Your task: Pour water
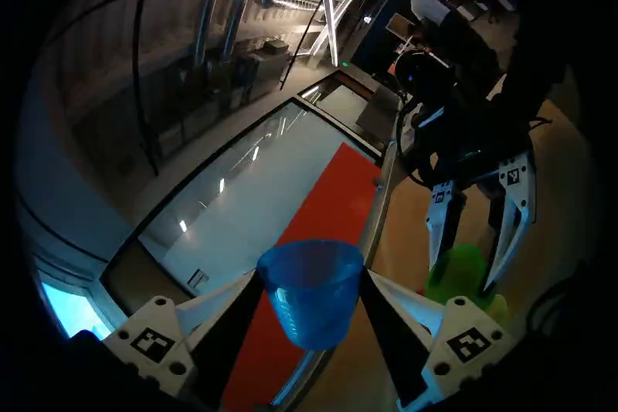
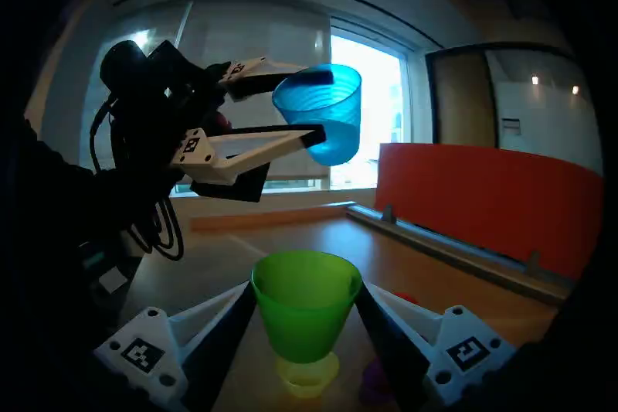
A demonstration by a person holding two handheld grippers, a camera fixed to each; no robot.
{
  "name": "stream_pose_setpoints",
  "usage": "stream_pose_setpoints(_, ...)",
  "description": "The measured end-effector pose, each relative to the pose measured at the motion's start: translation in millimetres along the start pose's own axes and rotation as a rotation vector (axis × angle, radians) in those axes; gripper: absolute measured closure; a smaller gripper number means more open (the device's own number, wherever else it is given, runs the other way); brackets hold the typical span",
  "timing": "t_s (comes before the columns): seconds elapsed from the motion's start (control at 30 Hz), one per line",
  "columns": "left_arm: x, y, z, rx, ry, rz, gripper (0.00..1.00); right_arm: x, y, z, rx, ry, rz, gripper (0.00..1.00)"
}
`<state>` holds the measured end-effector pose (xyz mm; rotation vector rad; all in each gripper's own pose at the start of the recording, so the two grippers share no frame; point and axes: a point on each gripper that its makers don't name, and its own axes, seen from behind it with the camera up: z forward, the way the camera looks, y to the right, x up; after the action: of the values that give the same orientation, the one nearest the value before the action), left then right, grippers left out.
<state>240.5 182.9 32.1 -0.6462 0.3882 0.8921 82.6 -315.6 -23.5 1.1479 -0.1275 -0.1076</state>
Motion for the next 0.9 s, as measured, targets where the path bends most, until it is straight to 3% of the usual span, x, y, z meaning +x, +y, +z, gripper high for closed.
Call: stream_pose_setpoints(0.9,4.4,-3.4,6.9,0.012,0.003,0.144,0.14,-0.4,-0.1,2.2,0.008,-0.005,-0.008,0.09)
